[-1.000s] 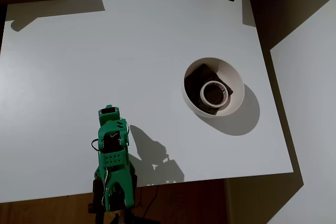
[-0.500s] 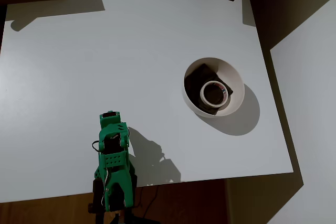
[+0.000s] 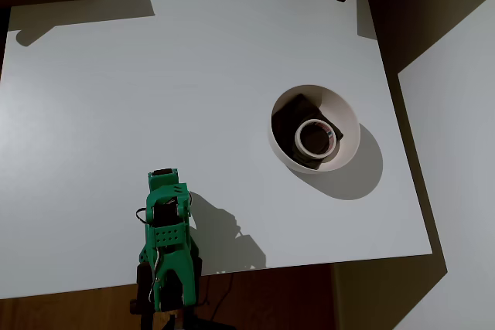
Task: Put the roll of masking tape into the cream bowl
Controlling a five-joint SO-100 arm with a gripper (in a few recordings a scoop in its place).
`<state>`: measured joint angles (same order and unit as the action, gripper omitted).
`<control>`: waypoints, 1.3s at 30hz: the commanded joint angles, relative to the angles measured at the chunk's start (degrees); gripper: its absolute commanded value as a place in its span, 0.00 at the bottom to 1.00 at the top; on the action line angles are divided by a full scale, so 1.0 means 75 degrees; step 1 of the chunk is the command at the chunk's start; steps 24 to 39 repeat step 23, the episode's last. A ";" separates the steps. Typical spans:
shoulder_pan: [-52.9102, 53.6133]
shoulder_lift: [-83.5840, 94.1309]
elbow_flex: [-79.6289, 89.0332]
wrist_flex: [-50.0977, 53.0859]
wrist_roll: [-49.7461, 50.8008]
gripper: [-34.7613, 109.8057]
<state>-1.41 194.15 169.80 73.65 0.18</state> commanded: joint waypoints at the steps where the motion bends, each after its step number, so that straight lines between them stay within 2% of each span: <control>1: -0.0047 0.0012 -0.0234 0.0082 -0.0012 0.19; 4: -0.0047 0.0012 -0.0211 0.0012 -0.0012 0.24; 15: -0.0047 0.0012 -0.0211 0.0012 -0.0012 0.18; 39: -0.0047 0.0012 -0.0211 0.0012 -0.0012 0.18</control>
